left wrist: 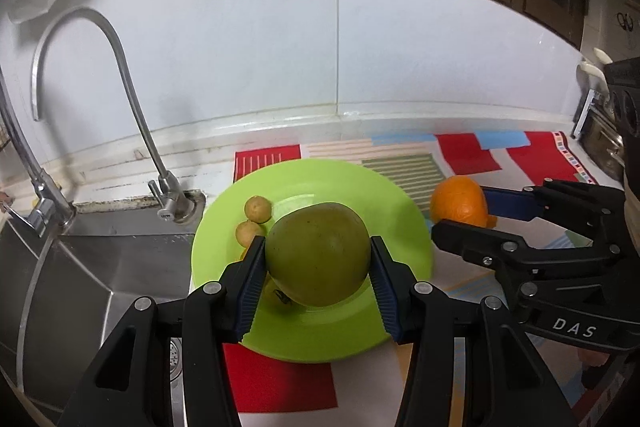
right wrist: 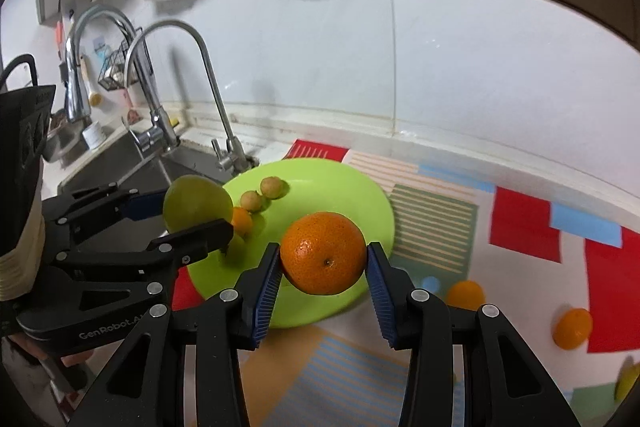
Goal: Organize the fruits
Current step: 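Carry the orange and apple onto the green plate and open both tools, then lift both open tools away from the plate and move over the cloth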
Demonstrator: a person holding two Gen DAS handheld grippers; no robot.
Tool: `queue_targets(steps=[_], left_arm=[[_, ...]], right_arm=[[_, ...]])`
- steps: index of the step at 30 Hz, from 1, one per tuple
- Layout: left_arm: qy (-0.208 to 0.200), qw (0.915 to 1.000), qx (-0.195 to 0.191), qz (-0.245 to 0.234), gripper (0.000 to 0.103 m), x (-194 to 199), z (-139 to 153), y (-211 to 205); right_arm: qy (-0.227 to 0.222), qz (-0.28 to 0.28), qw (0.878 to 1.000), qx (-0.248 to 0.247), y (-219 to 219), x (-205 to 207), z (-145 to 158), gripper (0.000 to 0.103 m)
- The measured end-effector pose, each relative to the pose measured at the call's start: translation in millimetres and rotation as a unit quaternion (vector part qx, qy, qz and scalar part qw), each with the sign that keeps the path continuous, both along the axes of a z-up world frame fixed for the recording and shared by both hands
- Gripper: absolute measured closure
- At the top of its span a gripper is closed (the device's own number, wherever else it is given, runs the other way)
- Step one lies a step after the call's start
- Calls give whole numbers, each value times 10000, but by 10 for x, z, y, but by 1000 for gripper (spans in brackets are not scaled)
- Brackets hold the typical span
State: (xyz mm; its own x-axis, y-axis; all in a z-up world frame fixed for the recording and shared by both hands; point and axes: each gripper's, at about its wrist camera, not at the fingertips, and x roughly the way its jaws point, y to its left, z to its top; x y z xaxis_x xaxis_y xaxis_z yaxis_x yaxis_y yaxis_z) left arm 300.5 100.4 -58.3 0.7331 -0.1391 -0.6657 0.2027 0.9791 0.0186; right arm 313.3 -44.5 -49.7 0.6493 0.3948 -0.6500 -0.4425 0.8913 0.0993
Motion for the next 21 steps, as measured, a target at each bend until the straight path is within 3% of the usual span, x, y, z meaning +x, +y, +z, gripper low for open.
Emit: queue_targets(steps=[9,12,15,21], left_arm=[[259,9997,-12,6,53,199,-209,53],[101,9998,57,149,37,179,-153,78],[-72,9995,152,282,36,97,-49,96],[-291,9987,267,321,33,-151,117,22]], right_arm=[[368,152,9991,-138,108,277,-282,60],[440,132,9989,-97,110,335,-303,58],[349,-19,9994,-11,56,311,-247,48],[-11,-400,9992,-73,-99,44,-66,45]])
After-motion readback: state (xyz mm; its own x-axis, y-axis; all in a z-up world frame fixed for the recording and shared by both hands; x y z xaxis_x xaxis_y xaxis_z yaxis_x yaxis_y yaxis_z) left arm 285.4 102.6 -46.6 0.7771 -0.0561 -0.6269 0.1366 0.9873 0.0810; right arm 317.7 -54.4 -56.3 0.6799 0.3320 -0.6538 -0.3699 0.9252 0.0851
